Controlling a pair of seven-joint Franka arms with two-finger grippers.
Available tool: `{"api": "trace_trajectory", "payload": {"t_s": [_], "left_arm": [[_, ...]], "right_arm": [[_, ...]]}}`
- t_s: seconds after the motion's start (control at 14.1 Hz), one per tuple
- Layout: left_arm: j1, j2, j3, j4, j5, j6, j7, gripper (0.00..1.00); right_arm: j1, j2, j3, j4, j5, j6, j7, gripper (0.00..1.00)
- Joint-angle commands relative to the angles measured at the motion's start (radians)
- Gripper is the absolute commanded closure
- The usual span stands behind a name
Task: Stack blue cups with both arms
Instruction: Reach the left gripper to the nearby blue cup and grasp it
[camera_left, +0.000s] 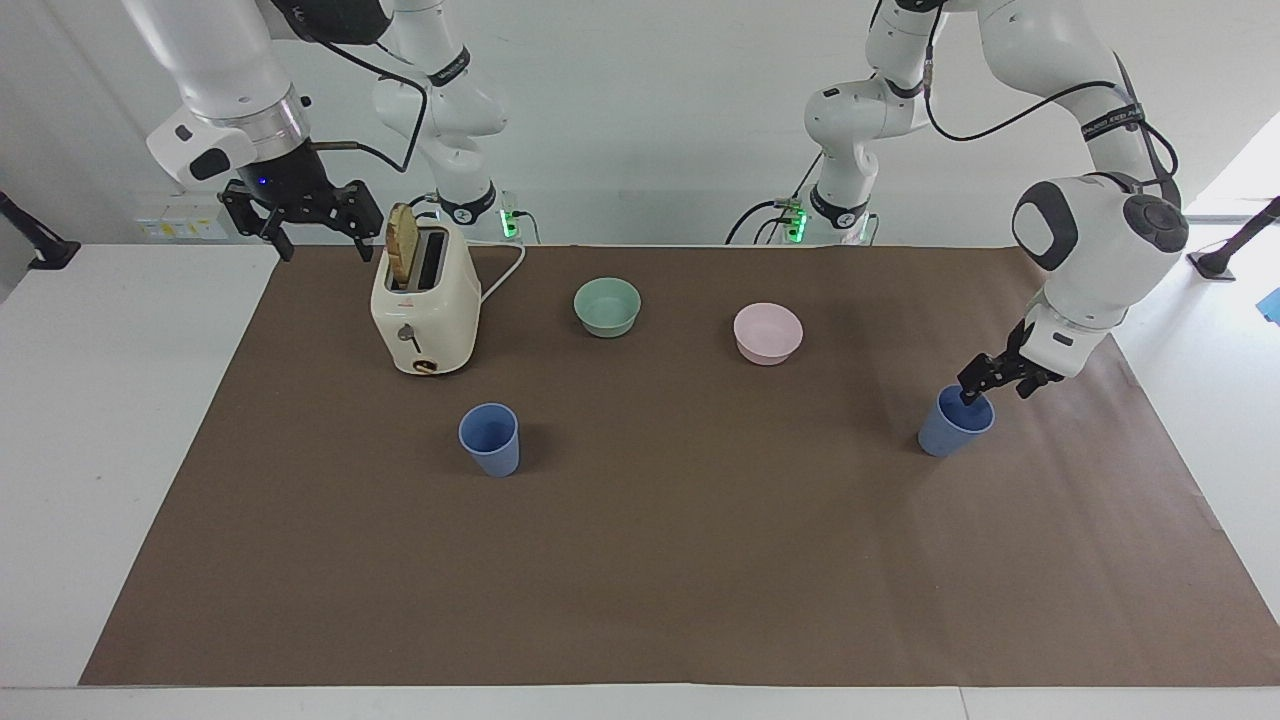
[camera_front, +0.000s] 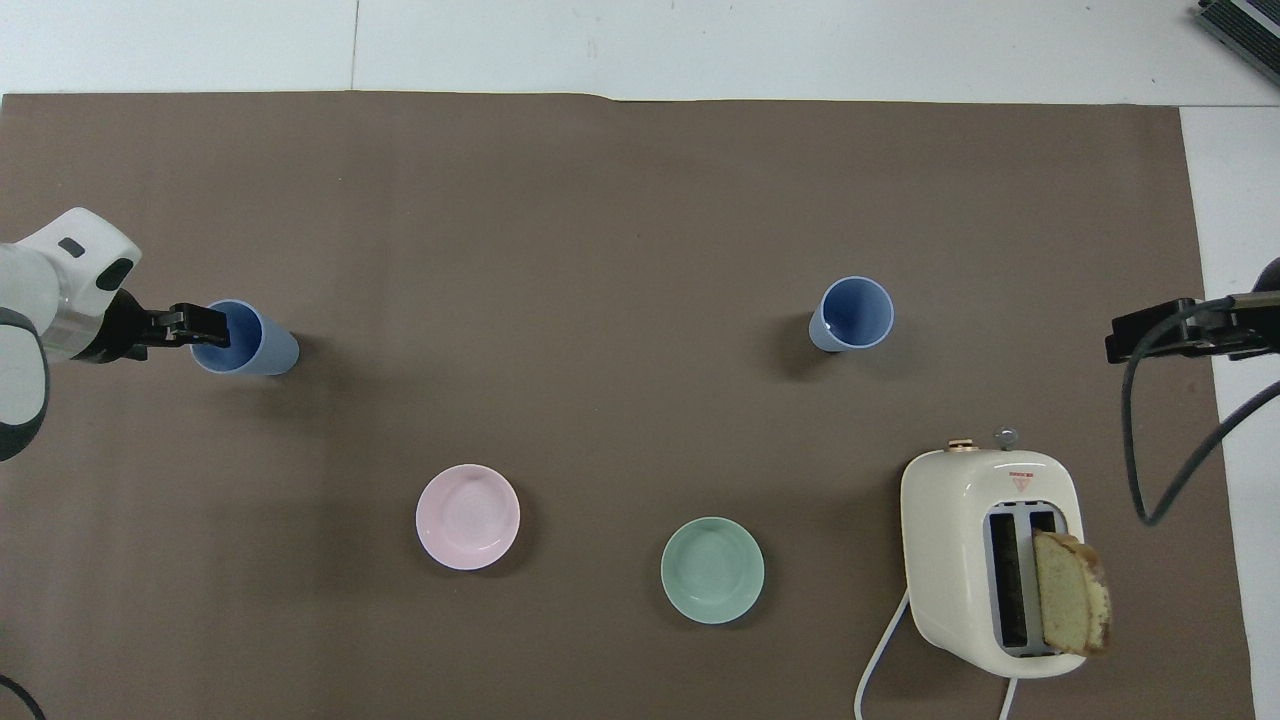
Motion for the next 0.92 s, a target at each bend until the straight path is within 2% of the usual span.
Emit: {"api": "trace_trajectory", "payload": {"t_s": [0.0, 0.07, 0.14, 0.21, 0.28, 0.35, 0.57, 0.85], "left_arm": [[0.009, 0.01, -0.004, -0.016, -0.012, 0.036, 0.024, 0.0], [0.009, 0.021, -0.004, -0.016, -0.012, 0.039, 0.023, 0.0], [0.008, 0.035, -0.004, -0.016, -0.012, 0.039, 0.02, 0.14], [0.003, 0.036, -0.004, -0.013, -0.013, 0.041, 0.017, 0.46], [0.002, 0.038, -0.004, -0.009, -0.016, 0.039, 0.017, 0.88], [0.002, 0.038, -0.005, -0.006, -0.021, 0.038, 0.024, 1.0], [-0.001, 0.049, -0.005, 0.02, -0.036, 0.035, 0.024, 1.0], [-0.008, 0.043, -0.015, 0.102, -0.067, -0.016, 0.007, 1.0]], "right_arm": [[-0.008, -0.008, 0.004, -0.006, 0.015, 0.01, 0.005, 0.0], [-0.008, -0.008, 0.004, -0.006, 0.015, 0.01, 0.005, 0.0], [-0.008, -0.008, 0.004, -0.006, 0.015, 0.01, 0.005, 0.0], [-0.008, -0.008, 0.004, -0.006, 0.015, 0.01, 0.005, 0.0], [-0.008, -0.008, 0.004, -0.006, 0.015, 0.01, 0.005, 0.0], [-0.008, -0.008, 0.004, -0.006, 0.015, 0.01, 0.005, 0.0], [-0.008, -0.008, 0.004, -0.006, 0.015, 0.01, 0.005, 0.0], [-0.008, -0.008, 0.004, -0.006, 0.015, 0.01, 0.005, 0.0]]}}
